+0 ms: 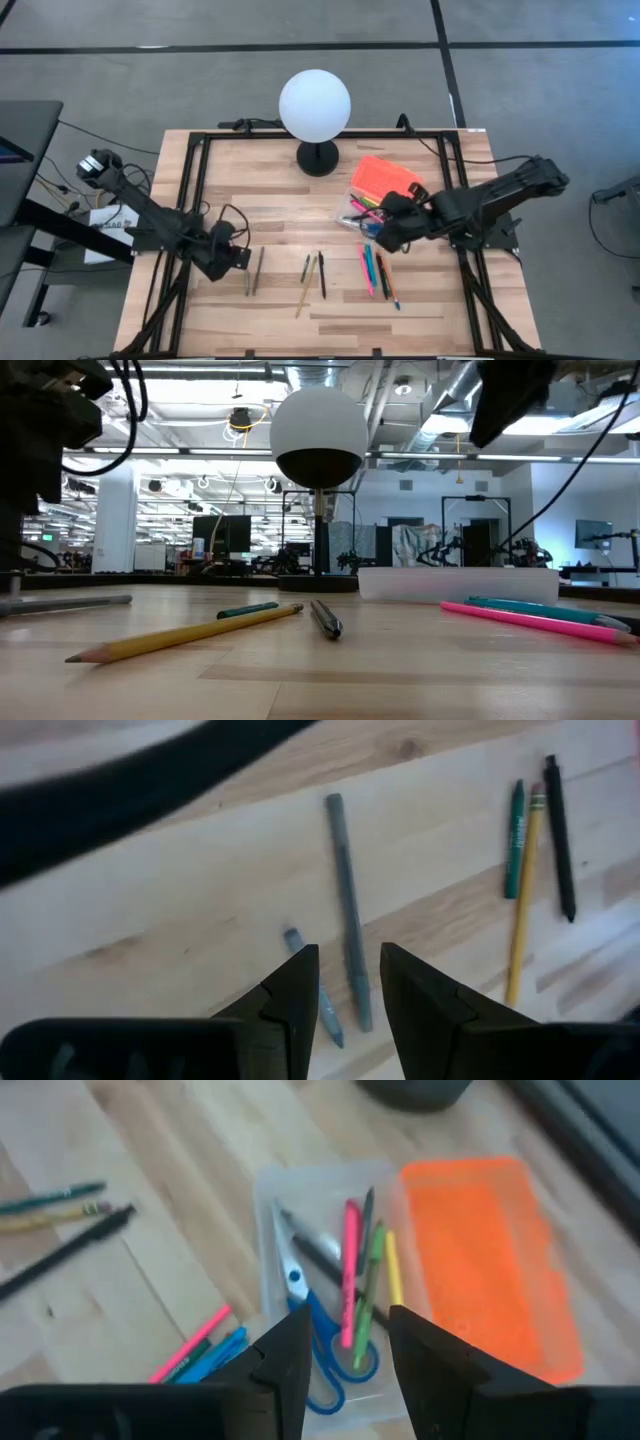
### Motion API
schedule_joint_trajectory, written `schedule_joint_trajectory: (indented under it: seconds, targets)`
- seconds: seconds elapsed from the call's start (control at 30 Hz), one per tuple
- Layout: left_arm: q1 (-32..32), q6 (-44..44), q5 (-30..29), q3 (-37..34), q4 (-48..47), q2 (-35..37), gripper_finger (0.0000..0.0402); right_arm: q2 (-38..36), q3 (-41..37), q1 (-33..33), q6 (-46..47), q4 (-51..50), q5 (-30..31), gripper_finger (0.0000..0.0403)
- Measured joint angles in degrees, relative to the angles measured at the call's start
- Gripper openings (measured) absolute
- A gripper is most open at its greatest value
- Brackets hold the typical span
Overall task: Pick & place school supplies into a supply box
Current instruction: Put the gray crayon into the orange supply box
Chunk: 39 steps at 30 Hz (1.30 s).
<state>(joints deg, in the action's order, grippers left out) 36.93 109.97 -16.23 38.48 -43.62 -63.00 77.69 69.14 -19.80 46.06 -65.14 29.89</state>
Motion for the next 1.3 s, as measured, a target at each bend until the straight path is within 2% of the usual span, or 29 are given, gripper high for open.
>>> schedule_joint_trajectory:
  seconds: [0.27, 0.67, 1.03, 1.3]
  targets:
    - [1.7, 2.3, 3.5, 0.3, 9.1, -11.8, 0.0103, -6.8, 0.0, -0.9, 0.0, -4.9, 4.4, 0.0127]
    - [1.7, 2.5, 7.4, 8.5, 5.6, -27.8, 0.0103, -11.4, 0.0, -0.9, -1.0, -8.2, 6.5, 0.0127]
    - [1.7, 2.1, 8.6, 9.7, 4.4, -30.6, 0.0102, -11.4, 0.0, -0.9, -1.6, -8.6, 6.3, 0.0127]
    - [1.6, -3.8, 11.4, 8.5, 3.2, -30.6, 0.0102, -11.4, 0.0, -0.9, -1.6, -8.8, 6.2, 0.0127]
